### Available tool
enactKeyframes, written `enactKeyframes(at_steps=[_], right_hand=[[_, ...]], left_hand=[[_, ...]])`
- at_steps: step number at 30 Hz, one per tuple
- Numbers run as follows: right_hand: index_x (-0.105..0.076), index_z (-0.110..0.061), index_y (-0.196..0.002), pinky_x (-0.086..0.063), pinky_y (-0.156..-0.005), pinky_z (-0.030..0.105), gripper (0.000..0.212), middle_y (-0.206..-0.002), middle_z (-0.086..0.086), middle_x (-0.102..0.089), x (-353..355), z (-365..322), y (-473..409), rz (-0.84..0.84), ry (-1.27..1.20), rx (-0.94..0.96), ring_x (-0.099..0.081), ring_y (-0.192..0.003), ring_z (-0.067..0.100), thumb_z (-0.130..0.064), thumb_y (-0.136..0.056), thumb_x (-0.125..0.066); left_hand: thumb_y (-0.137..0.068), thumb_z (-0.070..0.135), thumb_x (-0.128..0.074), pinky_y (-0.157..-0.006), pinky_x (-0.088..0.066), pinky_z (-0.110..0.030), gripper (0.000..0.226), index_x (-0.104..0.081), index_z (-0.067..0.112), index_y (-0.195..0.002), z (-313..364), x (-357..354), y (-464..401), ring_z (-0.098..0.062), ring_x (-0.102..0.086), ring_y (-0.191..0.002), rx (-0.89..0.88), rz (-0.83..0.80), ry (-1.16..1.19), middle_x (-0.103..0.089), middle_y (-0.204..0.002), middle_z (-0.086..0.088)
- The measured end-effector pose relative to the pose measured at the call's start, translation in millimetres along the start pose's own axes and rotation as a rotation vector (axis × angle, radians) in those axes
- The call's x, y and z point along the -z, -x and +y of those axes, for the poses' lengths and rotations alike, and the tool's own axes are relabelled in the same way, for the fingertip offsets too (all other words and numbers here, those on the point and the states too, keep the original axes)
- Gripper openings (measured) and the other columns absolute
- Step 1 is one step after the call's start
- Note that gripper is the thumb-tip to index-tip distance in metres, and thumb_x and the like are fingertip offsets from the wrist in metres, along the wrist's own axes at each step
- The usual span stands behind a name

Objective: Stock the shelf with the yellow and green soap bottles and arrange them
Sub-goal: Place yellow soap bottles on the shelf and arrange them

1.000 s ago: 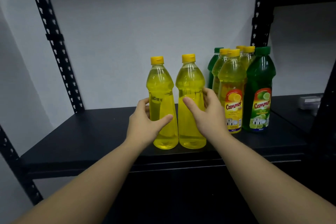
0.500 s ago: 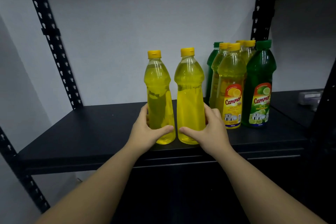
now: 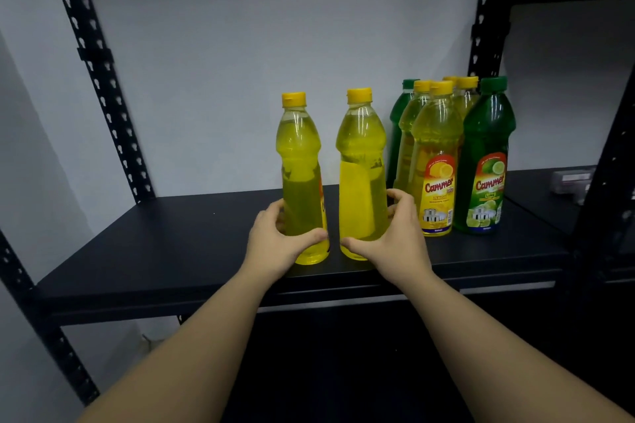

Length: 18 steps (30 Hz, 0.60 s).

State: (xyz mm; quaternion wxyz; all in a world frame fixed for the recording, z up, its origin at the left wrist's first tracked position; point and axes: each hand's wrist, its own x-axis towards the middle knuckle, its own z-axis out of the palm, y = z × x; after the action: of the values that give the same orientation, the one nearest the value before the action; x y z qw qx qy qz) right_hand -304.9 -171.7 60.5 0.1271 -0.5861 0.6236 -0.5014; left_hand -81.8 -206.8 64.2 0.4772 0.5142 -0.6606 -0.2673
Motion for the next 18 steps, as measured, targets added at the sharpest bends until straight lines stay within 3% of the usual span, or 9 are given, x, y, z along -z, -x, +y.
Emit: enactKeyframes(at_steps=[3, 5, 7, 11, 14, 18], right_hand=[[-0.026, -0.033, -0.144, -0.055, -0.085, 0.026, 0.106, -0.124, -0.009, -0.054, 5, 5, -1, -0.082, -0.147, 0.0, -0.058, -0.11, 0.012, -0.035, -0.064, -0.096], [-0.03, -0.033, -0.14, -0.049, -0.078, 0.016, 0.097, -0.125, -0.009, -0.055, 6, 6, -3, -0.133, -0.164, 0.003, -0.059, -0.113, 0.013, -0.032, -0.067, -0.094], [-0.03, -0.034, -0.139, -0.05, -0.08, 0.017, 0.097, -0.127, -0.01, -0.053, 5, 3, -3, -0.138, -0.135, 0.006, -0.056, -0.116, 0.013, -0.043, -0.066, -0.094], [-0.029, -0.032, -0.14, -0.057, -0.091, 0.04, 0.114, -0.138, -0.006, -0.043, -2, -5, 1, -0.023, 0.099, -0.03, -0.047, -0.125, 0.014, -0.076, -0.052, -0.086], [-0.032, -0.03, -0.136, -0.057, -0.085, 0.037, 0.107, -0.132, -0.005, -0.044, -5, -8, 1, 0.017, 0.165, -0.056, -0.049, -0.12, 0.014, -0.072, -0.055, -0.088], [-0.032, -0.031, -0.137, -0.052, -0.076, 0.022, 0.094, -0.121, -0.012, -0.053, 0, 2, -3, -0.077, -0.057, -0.046, -0.057, -0.107, 0.008, -0.046, -0.068, -0.093]], left_hand=[[-0.062, 0.038, -0.089, -0.09, -0.059, -0.035, 0.093, -0.043, 0.029, -0.142, 0, 3, 2, -0.011, -0.066, -0.11, 0.05, 0.01, 0.111, -0.065, -0.12, 0.008], [-0.064, 0.033, -0.085, -0.088, -0.06, -0.035, 0.083, -0.042, 0.03, -0.135, 0, 1, 3, -0.013, -0.068, -0.111, 0.051, 0.014, 0.128, -0.066, -0.122, 0.006], [-0.07, 0.033, -0.09, -0.087, -0.059, -0.032, 0.078, -0.043, 0.031, -0.131, 2, -1, 4, -0.011, -0.066, -0.112, 0.038, 0.012, 0.095, -0.065, -0.126, 0.008], [-0.061, 0.057, -0.094, -0.086, -0.054, -0.026, 0.092, -0.046, 0.032, -0.136, 2, -3, 7, -0.008, -0.059, -0.111, -0.038, 0.069, -0.02, -0.054, -0.126, 0.008], [-0.06, 0.062, -0.092, -0.079, -0.052, -0.021, 0.094, -0.052, 0.03, -0.139, 2, -2, 6, -0.008, -0.059, -0.105, -0.045, 0.108, -0.076, -0.053, -0.122, 0.006], [-0.062, 0.056, -0.094, -0.085, -0.058, -0.03, 0.087, -0.051, 0.028, -0.132, 0, -2, 3, -0.008, -0.065, -0.107, -0.02, 0.099, 0.002, -0.063, -0.121, 0.01]])
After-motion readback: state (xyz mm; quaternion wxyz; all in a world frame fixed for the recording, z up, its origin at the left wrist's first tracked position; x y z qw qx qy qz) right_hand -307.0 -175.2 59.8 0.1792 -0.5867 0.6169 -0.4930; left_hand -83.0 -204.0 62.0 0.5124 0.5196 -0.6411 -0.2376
